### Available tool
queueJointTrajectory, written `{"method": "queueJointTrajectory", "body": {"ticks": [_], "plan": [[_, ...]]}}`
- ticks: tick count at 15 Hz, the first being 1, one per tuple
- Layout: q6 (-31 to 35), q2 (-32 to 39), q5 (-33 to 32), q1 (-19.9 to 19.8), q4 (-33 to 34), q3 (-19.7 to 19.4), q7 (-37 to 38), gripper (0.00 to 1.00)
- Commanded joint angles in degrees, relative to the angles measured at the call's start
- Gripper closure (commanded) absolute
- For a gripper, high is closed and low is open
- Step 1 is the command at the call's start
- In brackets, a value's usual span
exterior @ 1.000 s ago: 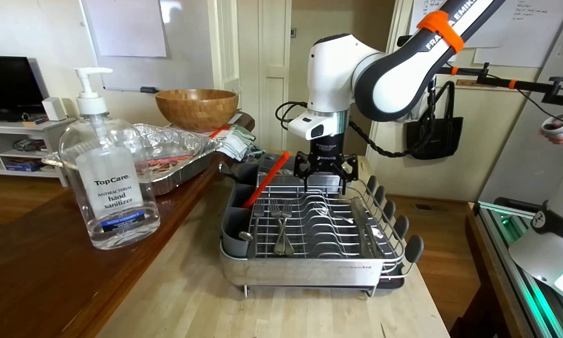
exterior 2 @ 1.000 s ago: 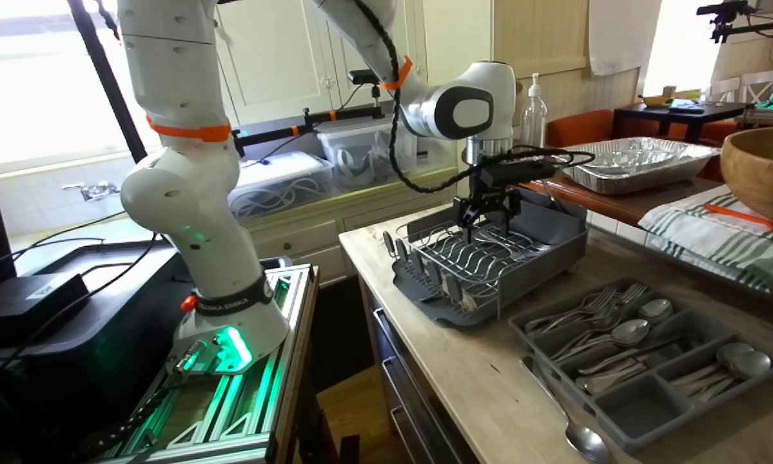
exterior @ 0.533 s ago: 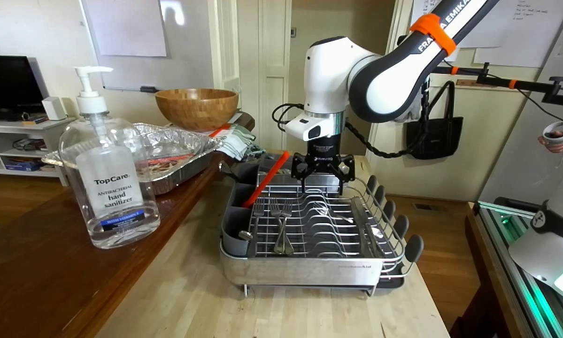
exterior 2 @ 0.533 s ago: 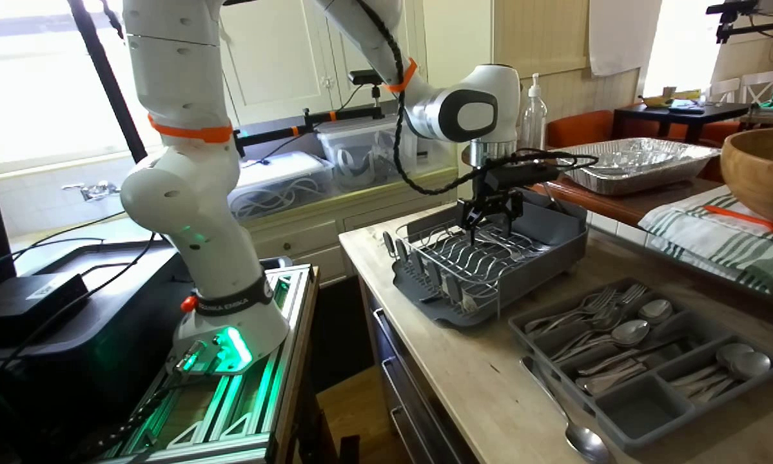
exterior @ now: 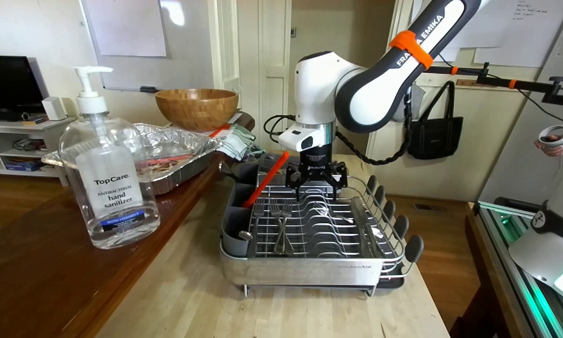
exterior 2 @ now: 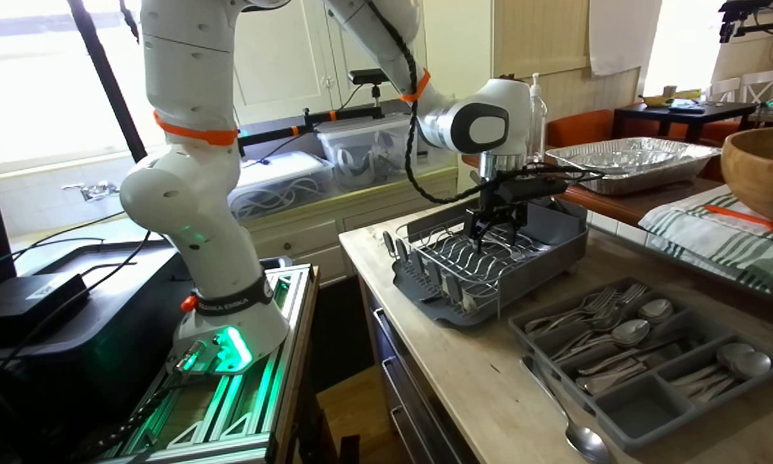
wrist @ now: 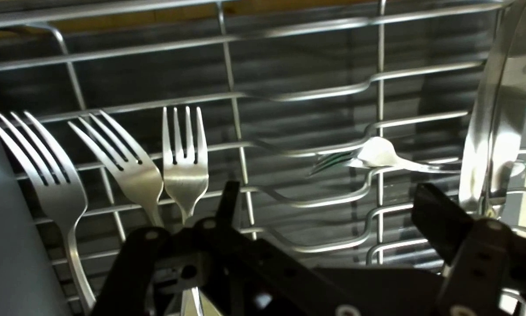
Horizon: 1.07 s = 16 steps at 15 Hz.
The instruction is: Remove two forks from the drying rack and put them on the left side of the utensil holder
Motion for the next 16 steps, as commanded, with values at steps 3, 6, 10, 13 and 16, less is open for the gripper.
{"method": "queueJointTrajectory", "body": {"ticks": [3, 6, 10, 13, 16], "plan": [[-1.2, 3.3, 1.2, -0.9, 3.3, 0.5, -1.4, 0.05], [-1.3, 4.2, 1.2, -1.2, 4.1, 0.5, -1.5, 0.13], [-1.5, 5.1, 1.1, -1.4, 4.4, 0.7, -1.7, 0.22], [-2.0, 5.3, 1.4, -1.7, 4.2, 0.9, -2.1, 0.37], [-2.9, 4.8, 1.4, -1.9, 3.9, 1.0, -2.5, 0.66]]}}
